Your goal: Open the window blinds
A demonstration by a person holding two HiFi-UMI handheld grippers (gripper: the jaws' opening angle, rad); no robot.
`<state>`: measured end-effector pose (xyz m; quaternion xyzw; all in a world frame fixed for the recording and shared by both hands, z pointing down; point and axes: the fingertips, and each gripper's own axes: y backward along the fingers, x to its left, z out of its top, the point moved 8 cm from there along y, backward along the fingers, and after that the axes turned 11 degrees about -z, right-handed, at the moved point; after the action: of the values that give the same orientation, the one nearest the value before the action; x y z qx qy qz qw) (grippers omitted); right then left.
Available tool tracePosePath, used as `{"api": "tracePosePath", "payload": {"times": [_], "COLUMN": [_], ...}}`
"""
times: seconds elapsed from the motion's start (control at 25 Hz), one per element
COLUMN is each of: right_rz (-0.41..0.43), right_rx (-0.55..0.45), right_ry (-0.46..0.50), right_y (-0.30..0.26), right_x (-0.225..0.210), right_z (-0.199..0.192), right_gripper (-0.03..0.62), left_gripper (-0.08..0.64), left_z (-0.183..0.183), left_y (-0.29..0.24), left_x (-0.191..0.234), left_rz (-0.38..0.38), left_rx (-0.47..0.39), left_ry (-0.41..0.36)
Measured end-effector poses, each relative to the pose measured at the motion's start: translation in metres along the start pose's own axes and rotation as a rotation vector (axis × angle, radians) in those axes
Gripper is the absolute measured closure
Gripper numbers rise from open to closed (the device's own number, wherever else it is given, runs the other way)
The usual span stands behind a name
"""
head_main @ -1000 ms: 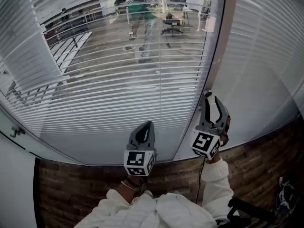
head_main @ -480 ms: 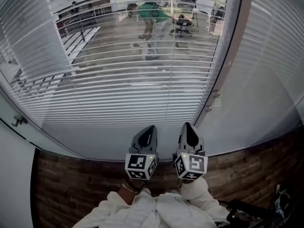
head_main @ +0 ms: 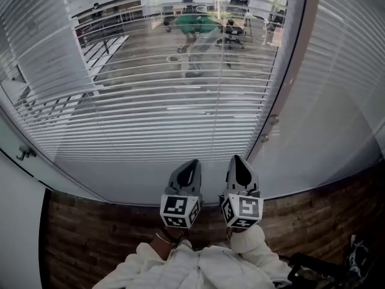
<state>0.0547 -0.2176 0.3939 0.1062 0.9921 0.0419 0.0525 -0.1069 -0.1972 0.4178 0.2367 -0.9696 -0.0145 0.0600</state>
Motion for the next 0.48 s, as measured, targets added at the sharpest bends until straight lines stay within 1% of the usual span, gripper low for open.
{"api": "tracePosePath", "payload": {"times": [0.48], "right_rz": [-0.024], "right_rx": [0.031], "right_ry": [0.022], "right_y": [0.0015], "right_x": [-0.0078], "right_z": [-0.0067], "right_gripper": [0.581], "left_gripper": [0.560], "left_z": [-0.0019], "left_y": [-0.0026], "left_x": [-0.0025], "left_rz": [-0.011], "left_rx": [0.009], "left_ry": [-0.003]}}
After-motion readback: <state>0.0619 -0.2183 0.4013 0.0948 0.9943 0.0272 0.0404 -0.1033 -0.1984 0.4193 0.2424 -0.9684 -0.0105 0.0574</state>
